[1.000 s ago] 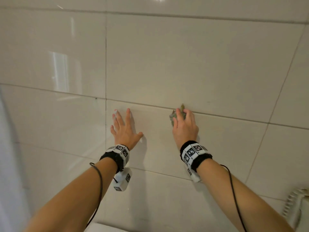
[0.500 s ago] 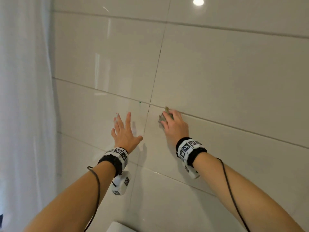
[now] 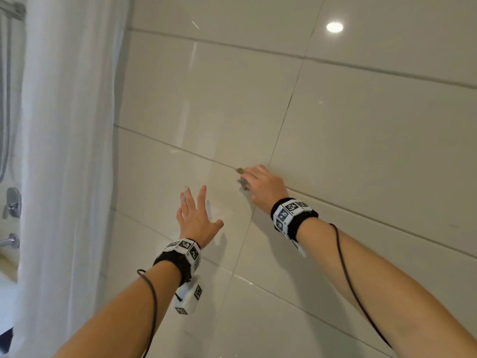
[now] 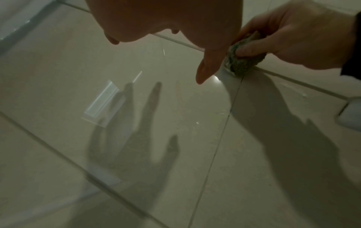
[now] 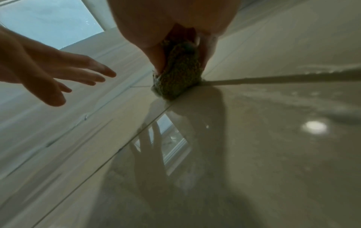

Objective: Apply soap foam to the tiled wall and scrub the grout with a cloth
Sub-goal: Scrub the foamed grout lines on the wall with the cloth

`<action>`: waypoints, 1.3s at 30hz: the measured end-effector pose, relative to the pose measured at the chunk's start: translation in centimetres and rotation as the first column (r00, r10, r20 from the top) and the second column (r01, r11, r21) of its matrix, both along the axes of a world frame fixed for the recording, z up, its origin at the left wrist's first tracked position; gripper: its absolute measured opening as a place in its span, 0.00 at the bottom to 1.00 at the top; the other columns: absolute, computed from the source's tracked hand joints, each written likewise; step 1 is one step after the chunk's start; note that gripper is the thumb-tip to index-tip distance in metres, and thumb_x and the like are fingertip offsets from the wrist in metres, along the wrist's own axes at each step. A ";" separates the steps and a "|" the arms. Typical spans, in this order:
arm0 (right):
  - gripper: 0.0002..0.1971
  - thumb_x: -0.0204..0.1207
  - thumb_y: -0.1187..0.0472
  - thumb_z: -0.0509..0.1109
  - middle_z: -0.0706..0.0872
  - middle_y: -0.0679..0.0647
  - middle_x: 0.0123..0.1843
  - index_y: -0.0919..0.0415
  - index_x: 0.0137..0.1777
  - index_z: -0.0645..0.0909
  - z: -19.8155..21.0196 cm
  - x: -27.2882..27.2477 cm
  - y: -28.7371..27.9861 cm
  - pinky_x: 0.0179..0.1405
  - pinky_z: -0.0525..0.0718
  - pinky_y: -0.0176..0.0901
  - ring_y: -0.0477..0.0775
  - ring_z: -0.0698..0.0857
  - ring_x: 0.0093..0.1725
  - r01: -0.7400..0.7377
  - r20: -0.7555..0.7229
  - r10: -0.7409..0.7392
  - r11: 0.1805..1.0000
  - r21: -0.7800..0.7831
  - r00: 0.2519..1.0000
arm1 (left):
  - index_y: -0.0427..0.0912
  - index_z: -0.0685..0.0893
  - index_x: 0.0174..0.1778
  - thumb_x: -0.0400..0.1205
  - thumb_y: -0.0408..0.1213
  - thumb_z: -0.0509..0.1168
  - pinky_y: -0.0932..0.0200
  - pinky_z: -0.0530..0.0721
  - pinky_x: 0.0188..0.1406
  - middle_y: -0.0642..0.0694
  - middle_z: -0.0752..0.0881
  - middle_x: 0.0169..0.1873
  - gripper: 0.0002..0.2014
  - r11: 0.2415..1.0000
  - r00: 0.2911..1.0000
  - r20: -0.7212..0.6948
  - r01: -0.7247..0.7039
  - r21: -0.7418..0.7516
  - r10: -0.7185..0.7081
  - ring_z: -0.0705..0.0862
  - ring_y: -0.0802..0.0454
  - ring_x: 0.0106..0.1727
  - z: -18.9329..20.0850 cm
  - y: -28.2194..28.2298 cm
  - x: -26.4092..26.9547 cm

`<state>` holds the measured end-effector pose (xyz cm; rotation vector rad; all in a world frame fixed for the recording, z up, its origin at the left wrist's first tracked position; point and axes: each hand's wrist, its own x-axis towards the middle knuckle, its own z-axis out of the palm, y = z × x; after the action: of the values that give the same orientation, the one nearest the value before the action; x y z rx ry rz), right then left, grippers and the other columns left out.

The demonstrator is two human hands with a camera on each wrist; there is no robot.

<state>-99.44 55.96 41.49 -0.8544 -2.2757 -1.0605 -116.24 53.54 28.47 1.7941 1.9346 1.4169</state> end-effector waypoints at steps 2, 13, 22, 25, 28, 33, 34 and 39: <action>0.15 0.74 0.58 0.60 0.89 0.52 0.49 0.61 0.49 0.88 0.0 -0.5 0.7 0.24 0.82 0.41 0.56 0.87 0.47 0.020 0.051 -0.019 1.000 -0.012 0.999 | 0.55 0.43 0.87 0.76 0.50 0.72 0.37 0.45 0.84 0.40 0.34 0.86 0.51 1.000 1.000 0.002 -0.008 0.000 0.008 0.33 0.42 0.87 -0.3 0.3 -0.7; 0.12 0.75 0.57 0.62 0.89 0.51 0.39 0.60 0.45 0.87 -0.5 -0.8 0.9 0.26 0.79 0.41 0.55 0.84 0.43 0.122 0.066 -0.123 0.992 0.014 0.990 | 0.53 0.47 0.87 0.76 0.50 0.72 0.38 0.46 0.84 0.40 0.36 0.86 0.49 1.000 1.000 0.002 -0.003 0.009 0.003 0.34 0.42 0.87 -0.6 1.4 -0.1; 0.19 0.73 0.58 0.52 0.86 0.51 0.32 0.61 0.36 0.85 -2.1 2.3 -1.2 0.24 0.77 0.40 0.56 0.84 0.38 0.022 0.041 -0.026 0.996 0.088 0.999 | 0.51 0.50 0.87 0.76 0.49 0.71 0.39 0.47 0.84 0.39 0.37 0.86 0.47 0.999 0.999 -0.012 0.038 0.010 -0.037 0.35 0.41 0.87 -0.6 0.9 0.9; 0.20 0.78 0.60 0.52 0.86 0.51 0.35 0.61 0.37 0.86 -2.2 1.7 -1.1 0.29 0.77 0.41 0.55 0.83 0.38 -0.063 0.076 0.053 0.989 0.137 0.996 | 0.51 0.50 0.87 0.76 0.49 0.71 0.40 0.46 0.85 0.39 0.37 0.86 0.47 0.999 0.999 -0.010 0.035 0.014 -0.035 0.35 0.41 0.87 -0.6 0.8 0.4; 0.19 0.78 0.59 0.53 0.88 0.51 0.39 0.61 0.41 0.87 -1.4 0.5 -0.4 0.30 0.79 0.41 0.55 0.84 0.40 -0.043 0.067 0.034 0.990 0.131 0.997 | 0.52 0.50 0.87 0.76 0.49 0.71 0.41 0.46 0.85 0.39 0.37 0.86 0.47 0.999 0.999 -0.007 0.031 0.015 -0.031 0.35 0.41 0.87 -0.5 0.7 -0.1; 0.11 0.80 0.58 0.64 0.89 0.50 0.46 0.58 0.49 0.88 -2.9 0.6 0.1 0.36 0.85 0.46 0.55 0.83 0.49 0.099 0.090 -0.086 0.983 -0.154 0.992 | 0.54 0.50 0.86 0.76 0.49 0.71 0.37 0.47 0.84 0.41 0.37 0.87 0.46 1.000 0.999 -0.020 0.028 -0.002 -0.028 0.35 0.41 0.87 0.1 0.3 -0.4; 0.10 0.81 0.57 0.64 0.89 0.49 0.49 0.57 0.52 0.87 -3.5 0.9 -0.3 0.40 0.84 0.46 0.54 0.82 0.53 0.170 0.160 -0.133 0.954 -0.246 0.978 | 0.55 0.50 0.86 0.77 0.48 0.71 0.35 0.47 0.84 0.42 0.36 0.87 0.46 0.999 0.999 -0.026 0.034 -0.009 -0.034 0.35 0.41 0.87 0.3 0.2 -0.3; 0.13 0.79 0.56 0.61 0.89 0.50 0.47 0.58 0.49 0.88 -3.5 3.6 -1.5 0.38 0.87 0.51 0.56 0.84 0.51 0.095 0.141 -0.056 0.952 -0.290 0.988 | 0.59 0.50 0.85 0.76 0.46 0.71 0.28 0.49 0.82 0.45 0.37 0.87 0.46 0.997 0.997 -0.026 0.069 0.014 -0.069 0.36 0.42 0.87 3.0 0.0 0.5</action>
<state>-95.83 54.44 38.01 -1.0241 -2.5750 -0.8396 -115.78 53.57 31.51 1.8759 1.8595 1.3964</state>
